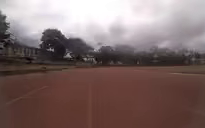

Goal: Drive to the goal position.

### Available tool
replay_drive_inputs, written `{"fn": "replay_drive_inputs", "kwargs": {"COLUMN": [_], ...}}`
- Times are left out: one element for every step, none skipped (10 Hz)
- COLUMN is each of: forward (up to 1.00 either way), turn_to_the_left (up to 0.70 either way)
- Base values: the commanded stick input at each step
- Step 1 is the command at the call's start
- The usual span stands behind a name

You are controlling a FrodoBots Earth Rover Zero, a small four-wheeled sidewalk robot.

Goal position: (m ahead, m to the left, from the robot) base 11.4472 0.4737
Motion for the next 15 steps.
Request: {"fn": "replay_drive_inputs", "kwargs": {"forward": [1.0,1.0,1.0,1.0,1.0,1.0,1.0,1.0,1.0,1.0,1.0,1.0,1.0,1.0,1.0], "turn_to_the_left": [-0.27,-0.27,-0.27,-0.27,-0.27,-0.27,-0.22,-0.1,0.0,0.0,0.0,0.0,0.0,0.0,0.0]}}
